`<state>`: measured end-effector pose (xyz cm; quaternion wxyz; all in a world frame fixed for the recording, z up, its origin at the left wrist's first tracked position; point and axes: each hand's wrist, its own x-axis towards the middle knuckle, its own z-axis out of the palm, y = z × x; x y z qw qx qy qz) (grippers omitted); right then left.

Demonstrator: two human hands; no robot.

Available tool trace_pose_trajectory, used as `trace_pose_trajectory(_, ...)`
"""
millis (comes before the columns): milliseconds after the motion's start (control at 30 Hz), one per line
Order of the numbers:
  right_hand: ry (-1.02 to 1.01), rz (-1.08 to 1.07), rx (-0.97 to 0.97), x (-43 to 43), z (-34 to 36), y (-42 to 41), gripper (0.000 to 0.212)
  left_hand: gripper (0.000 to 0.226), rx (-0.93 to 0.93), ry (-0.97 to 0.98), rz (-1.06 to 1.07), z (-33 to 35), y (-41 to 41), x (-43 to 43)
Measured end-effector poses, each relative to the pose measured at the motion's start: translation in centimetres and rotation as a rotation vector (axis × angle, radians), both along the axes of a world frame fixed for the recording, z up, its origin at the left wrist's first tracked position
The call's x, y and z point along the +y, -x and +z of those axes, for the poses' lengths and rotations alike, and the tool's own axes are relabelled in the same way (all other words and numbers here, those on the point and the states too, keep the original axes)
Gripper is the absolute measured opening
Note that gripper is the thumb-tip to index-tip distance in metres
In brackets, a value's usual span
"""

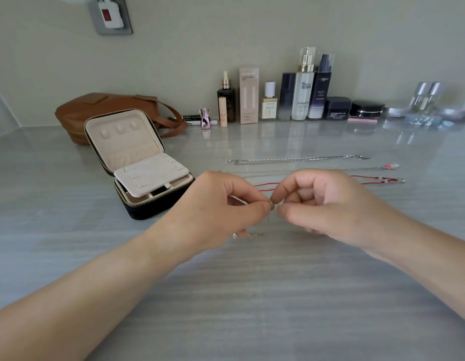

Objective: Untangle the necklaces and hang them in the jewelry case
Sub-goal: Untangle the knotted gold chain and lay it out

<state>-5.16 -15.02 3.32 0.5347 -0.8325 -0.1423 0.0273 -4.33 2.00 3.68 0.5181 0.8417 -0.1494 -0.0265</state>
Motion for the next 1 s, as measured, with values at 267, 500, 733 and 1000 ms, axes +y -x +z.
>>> trace_pose_trajectory(267,0.119,-0.049,-0.155,-0.28,-0.27,-0.18,0.009,0.017,0.017,-0.085,0.02,-0.08,0.12,-0.15)
trace_pose_trajectory(500,0.012,-0.085,-0.131,-0.46,0.06,-0.13,0.013,0.021,0.039,-0.119,-0.034,-0.59,-0.35,0.12)
trace_pose_trajectory(733,0.02,-0.083,-0.121,-0.56,0.16,-0.07,0.015,0.007,0.022,-0.053,-0.02,-0.44,-0.21,0.1)
trace_pose_trajectory(1000,0.267,-0.034,-0.138,-0.5,0.0,0.24,0.013,0.01,0.054,0.01,-0.098,-0.49,-0.01,0.05)
